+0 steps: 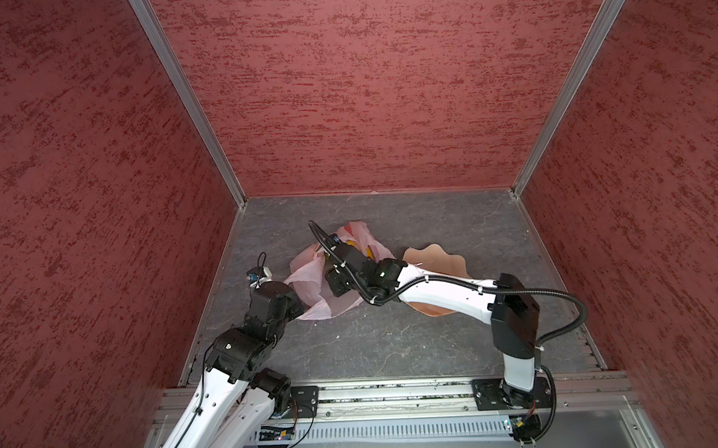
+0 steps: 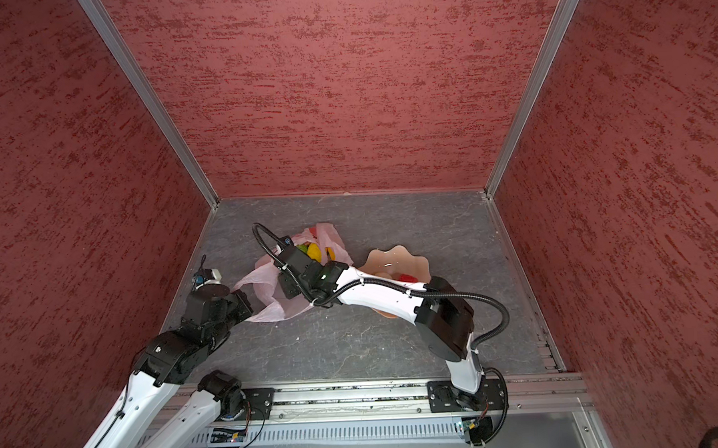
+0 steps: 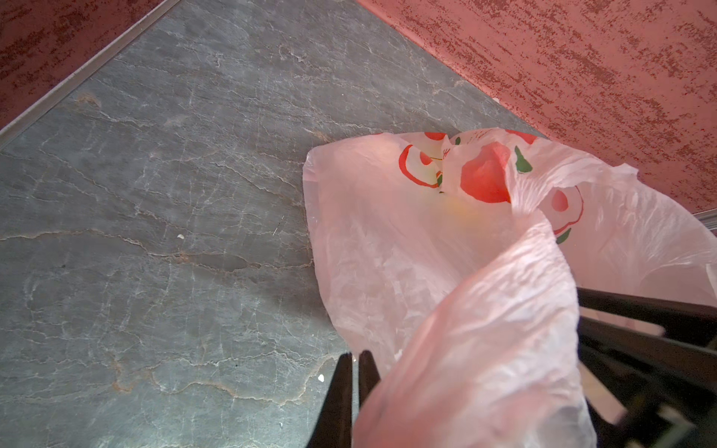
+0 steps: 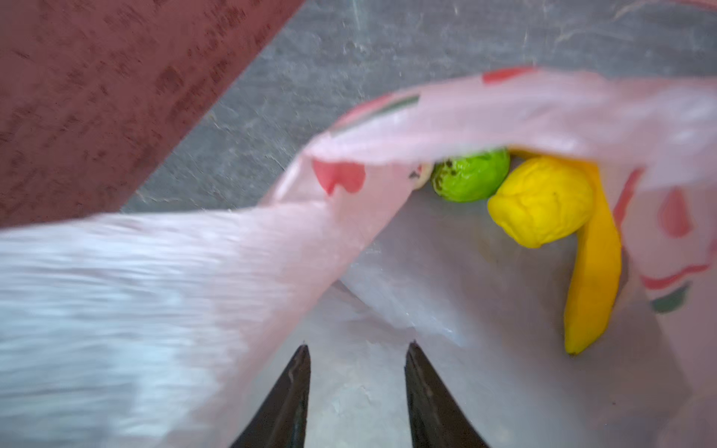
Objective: Take the fake fruits out of the plastic bag
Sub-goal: 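Open the right gripper and raise it back toward the bag, then lower the open right gripper into the bag toward the yellow lemon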
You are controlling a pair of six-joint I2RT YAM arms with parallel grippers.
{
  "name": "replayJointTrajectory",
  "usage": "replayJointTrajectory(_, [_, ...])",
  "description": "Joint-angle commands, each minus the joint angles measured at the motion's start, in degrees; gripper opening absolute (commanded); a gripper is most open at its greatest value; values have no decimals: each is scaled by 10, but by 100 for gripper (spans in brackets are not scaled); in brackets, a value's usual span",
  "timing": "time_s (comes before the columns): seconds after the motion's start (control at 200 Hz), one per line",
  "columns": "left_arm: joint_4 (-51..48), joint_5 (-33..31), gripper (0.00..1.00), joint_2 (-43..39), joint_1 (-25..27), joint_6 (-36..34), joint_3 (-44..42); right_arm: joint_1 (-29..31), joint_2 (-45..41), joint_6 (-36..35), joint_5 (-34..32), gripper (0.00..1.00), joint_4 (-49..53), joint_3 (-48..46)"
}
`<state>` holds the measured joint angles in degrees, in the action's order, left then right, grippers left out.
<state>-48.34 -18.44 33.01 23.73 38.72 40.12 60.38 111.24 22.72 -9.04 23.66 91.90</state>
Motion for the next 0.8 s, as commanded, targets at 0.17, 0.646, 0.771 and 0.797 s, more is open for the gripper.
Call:
replayJointTrajectory(0.17, [28,1,9,-9,-2,6,-17,-12,36,5,11,41,32,11])
replayJointTrajectory(0.646, [60,4,9,-1,-3,0,-14,-19,67,-15,29,40,55,13])
replayJointTrajectory(0.771, [62,8,9,-4,-3,-4,-13,-31,84,-1,20,40,57,24])
replayJointTrajectory(0.797, [62,10,9,-5,-3,-5,-14,-36,88,3,19,41,56,25])
